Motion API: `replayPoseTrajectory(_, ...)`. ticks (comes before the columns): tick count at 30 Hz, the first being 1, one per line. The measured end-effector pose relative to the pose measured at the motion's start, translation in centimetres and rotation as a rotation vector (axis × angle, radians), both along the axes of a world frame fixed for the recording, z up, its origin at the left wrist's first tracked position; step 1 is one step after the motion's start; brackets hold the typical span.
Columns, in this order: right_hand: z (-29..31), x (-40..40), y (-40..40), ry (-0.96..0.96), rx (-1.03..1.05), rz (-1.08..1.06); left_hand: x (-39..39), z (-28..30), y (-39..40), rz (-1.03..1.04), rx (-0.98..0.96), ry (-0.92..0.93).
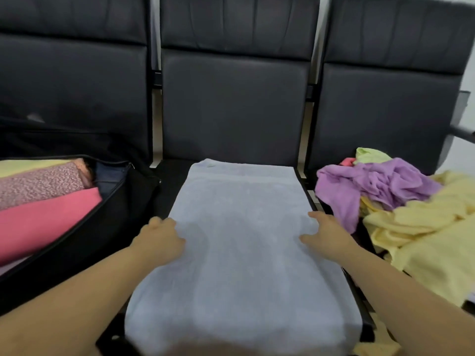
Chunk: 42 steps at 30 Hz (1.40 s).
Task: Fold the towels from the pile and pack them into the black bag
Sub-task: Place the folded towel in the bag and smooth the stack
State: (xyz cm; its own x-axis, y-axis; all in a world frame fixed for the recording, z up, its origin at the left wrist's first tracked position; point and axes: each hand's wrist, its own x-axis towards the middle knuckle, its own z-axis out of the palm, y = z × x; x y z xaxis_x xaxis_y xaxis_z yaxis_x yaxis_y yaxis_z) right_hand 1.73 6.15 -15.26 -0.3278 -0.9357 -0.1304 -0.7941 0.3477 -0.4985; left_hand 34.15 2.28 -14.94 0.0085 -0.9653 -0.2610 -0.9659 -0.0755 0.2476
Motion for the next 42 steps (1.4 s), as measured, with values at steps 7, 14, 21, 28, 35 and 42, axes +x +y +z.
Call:
replayPoseTrajectory(7,-0.1,-1.0,2.7,-0.048,0.040,-0.214,1.6,0.5,0.3,0.194,0.006,0.203)
replayPoseTrajectory(14,1.0,-1.6,2.3,-0.111,0.135,-0.191,1.7,0.9,-0.8,0.200,0.012,0.392)
replayPoseTrajectory(21,2.1,-2.9,4.1,-0.610,0.061,-0.175,4.0,1.8,-0.5,0.051,0.066,0.588)
replayPoseTrajectory(28,3.8,-3.2,6.0,-0.364,0.149,0.047,5.5,3.9,1.8,-0.101,-0.062,0.447)
replayPoseTrajectory(35,6.5,-2.3,8.5,0.001,-0.013,0.193,7.2,5.5,3.6,-0.264,-0.280,0.274)
replayPoseTrajectory(42,11.5,-3.2,12.1,-0.775,-0.148,0.184,7.1,10.6,8.1,-0.100,-0.268,1.251)
